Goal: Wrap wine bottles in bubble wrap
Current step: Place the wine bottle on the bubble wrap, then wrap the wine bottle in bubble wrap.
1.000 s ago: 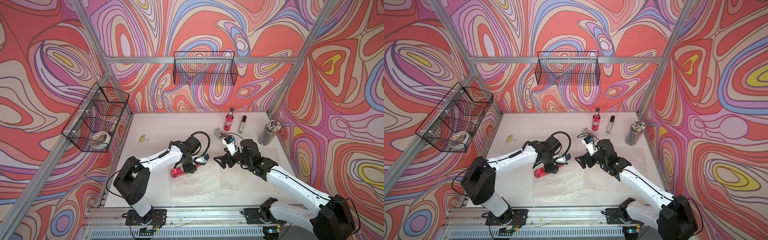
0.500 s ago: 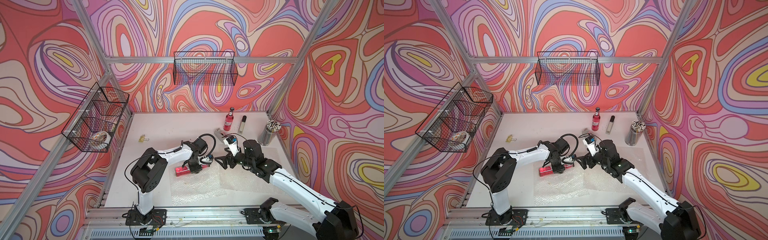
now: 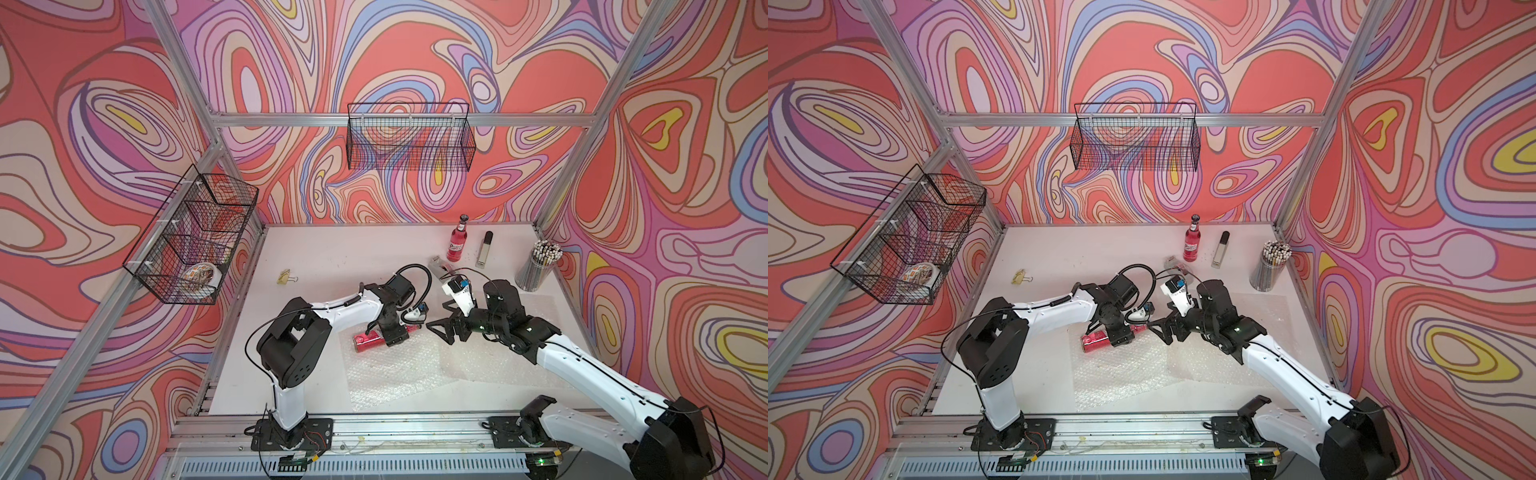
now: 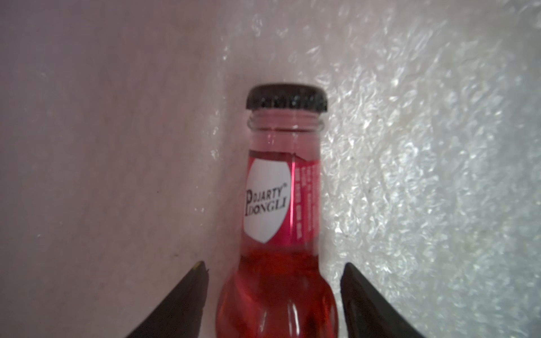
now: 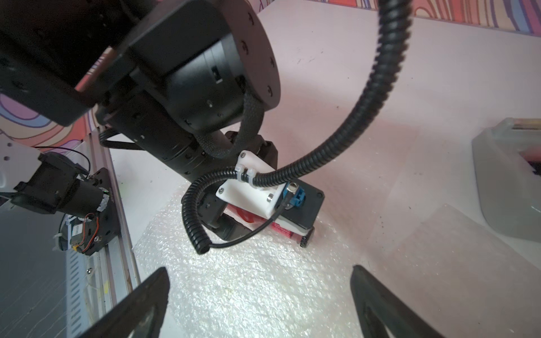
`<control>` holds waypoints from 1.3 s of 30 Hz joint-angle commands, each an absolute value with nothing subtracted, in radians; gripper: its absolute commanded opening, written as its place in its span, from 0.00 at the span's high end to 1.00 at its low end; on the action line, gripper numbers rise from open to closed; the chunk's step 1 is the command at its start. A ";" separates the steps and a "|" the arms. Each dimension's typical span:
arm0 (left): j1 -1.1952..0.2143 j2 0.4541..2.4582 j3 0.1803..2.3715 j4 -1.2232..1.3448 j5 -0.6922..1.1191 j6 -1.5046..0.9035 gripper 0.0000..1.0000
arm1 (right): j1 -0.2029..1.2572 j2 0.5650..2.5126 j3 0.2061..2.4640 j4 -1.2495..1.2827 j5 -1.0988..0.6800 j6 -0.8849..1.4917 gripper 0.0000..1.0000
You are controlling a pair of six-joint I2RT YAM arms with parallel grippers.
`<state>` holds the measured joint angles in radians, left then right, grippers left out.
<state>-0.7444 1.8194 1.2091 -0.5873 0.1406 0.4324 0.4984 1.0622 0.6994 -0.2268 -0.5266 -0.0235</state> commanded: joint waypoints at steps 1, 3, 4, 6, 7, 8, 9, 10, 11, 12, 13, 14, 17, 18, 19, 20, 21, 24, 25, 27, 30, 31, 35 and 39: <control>-0.731 1.733 1.201 -0.592 0.224 0.434 0.04 | 0.502 1.060 0.715 -0.190 -0.644 -0.099 0.04; -0.728 1.696 1.199 -0.639 0.243 0.433 0.00 | 0.510 1.060 0.718 -0.216 -0.654 -0.162 0.04; -0.725 1.673 1.197 -0.667 0.249 0.433 0.00 | 0.516 1.062 0.720 -0.229 -0.652 -0.186 0.05; -0.712 1.618 1.183 -0.701 0.249 0.426 0.00 | 0.534 1.071 0.722 -0.242 -0.659 -0.213 0.06; -0.697 1.584 1.173 -0.715 0.248 0.414 0.00 | 0.547 1.078 0.721 -0.249 -0.660 -0.229 0.07; -0.677 1.547 1.163 -0.731 0.258 0.397 0.00 | 0.566 1.088 0.719 -0.262 -0.649 -0.251 0.08; -0.653 1.516 1.155 -0.743 0.273 0.377 0.00 | 0.587 1.099 0.722 -0.283 -0.632 -0.277 0.08; -0.626 1.482 1.147 -0.758 0.287 0.346 0.00 | 0.615 1.112 0.726 -0.310 -0.603 -0.307 0.08; -0.599 1.451 1.140 -0.773 0.293 0.321 0.00 | 0.644 1.126 0.730 -0.331 -0.571 -0.336 0.09; -0.580 1.424 1.131 -0.784 0.299 0.305 0.00 | 0.666 1.138 0.732 -0.346 -0.549 -0.353 0.10; -0.561 1.395 1.119 -0.793 0.299 0.291 0.00 | 0.692 1.152 0.733 -0.356 -0.525 -0.369 0.11; -0.548 1.370 1.108 -0.801 0.283 0.275 0.00 | 0.715 1.167 0.736 -0.363 -0.502 -0.383 0.11; -0.498 1.311 1.086 -0.813 0.277 0.229 0.00 | 0.792 1.212 0.740 -0.383 -0.430 -0.434 0.15; -0.485 1.293 1.079 -0.810 0.281 0.212 0.00 | 0.819 1.225 0.741 -0.383 -0.408 -0.447 0.16; -0.468 1.277 1.071 -0.802 0.286 0.188 0.00 | 0.851 1.238 0.738 -0.387 -0.387 -0.463 0.18; -0.451 1.263 1.065 -0.796 0.300 0.170 0.00 | 0.886 1.254 0.740 -0.397 -0.367 -0.483 0.21; -0.439 1.253 1.059 -0.792 0.317 0.157 0.00 | 0.915 1.268 0.742 -0.409 -0.338 -0.502 0.24; -0.427 1.221 1.036 -0.764 0.387 0.134 0.01 | 0.993 1.318 0.744 -0.459 -0.247 -0.572 0.34; -0.426 1.209 1.022 -0.747 0.415 0.129 0.00 | 1.006 1.331 0.740 -0.462 -0.227 -0.586 0.34; -0.426 1.194 1.004 -0.720 0.440 0.102 0.00 | 1.033 1.353 0.733 -0.461 -0.191 -0.603 0.34; -0.425 1.206 1.000 -0.721 0.485 0.077 0.00 | 1.062 1.400 0.739 -0.479 -0.160 -0.621 0.35; -0.425 1.211 1.001 -0.725 0.494 0.068 0.01 | 1.068 1.413 0.741 -0.481 -0.157 -0.625 0.35; -0.425 1.207 0.983 -0.713 0.501 0.055 0.01 | 1.086 1.455 0.742 -0.482 -0.140 -0.638 0.38; -0.425 1.204 0.969 -0.702 0.517 0.047 0.01 | 1.098 1.481 0.746 -0.483 -0.131 -0.647 0.42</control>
<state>-0.4282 1.2121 0.9794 -0.7143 0.4797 0.0692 1.0863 1.4654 0.7235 -0.4725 -0.1589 -0.6231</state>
